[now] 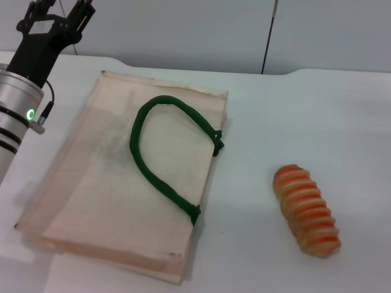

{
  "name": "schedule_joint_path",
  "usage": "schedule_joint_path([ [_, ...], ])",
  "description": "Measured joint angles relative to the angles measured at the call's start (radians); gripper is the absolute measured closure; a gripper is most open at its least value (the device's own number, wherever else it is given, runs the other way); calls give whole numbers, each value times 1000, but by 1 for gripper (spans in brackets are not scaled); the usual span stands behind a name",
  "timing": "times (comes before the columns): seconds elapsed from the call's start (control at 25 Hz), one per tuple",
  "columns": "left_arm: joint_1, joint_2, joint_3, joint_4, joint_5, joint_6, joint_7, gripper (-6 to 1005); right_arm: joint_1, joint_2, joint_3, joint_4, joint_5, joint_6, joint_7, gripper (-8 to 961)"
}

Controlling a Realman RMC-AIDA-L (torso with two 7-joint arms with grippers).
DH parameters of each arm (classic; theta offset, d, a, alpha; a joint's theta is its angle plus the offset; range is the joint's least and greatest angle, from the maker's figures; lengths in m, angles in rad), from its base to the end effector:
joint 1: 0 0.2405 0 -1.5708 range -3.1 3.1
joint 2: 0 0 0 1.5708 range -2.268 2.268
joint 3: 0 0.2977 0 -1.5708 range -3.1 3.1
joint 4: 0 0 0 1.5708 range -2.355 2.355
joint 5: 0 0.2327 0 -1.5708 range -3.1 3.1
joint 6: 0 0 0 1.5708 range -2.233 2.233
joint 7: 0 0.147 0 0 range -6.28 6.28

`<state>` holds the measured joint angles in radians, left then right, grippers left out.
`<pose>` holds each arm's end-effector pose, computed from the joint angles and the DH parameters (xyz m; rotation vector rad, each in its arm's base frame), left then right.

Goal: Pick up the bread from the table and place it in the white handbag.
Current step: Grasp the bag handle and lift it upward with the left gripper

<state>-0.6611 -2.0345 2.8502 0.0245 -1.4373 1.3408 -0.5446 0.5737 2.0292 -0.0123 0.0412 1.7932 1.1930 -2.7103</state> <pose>-0.3155 0.4269 0.0031 -1.5645 -0.5397 -1.1299 0.3748 0.4011 -0.0037 -1.5075 0.6607 0.8636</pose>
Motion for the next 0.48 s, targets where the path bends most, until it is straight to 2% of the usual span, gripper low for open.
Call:
schedule_joint_path([
  [0.48, 0, 1, 0, 0, 0, -3, -7, 176, 0, -1, 0, 0, 0, -2, 1, 60],
])
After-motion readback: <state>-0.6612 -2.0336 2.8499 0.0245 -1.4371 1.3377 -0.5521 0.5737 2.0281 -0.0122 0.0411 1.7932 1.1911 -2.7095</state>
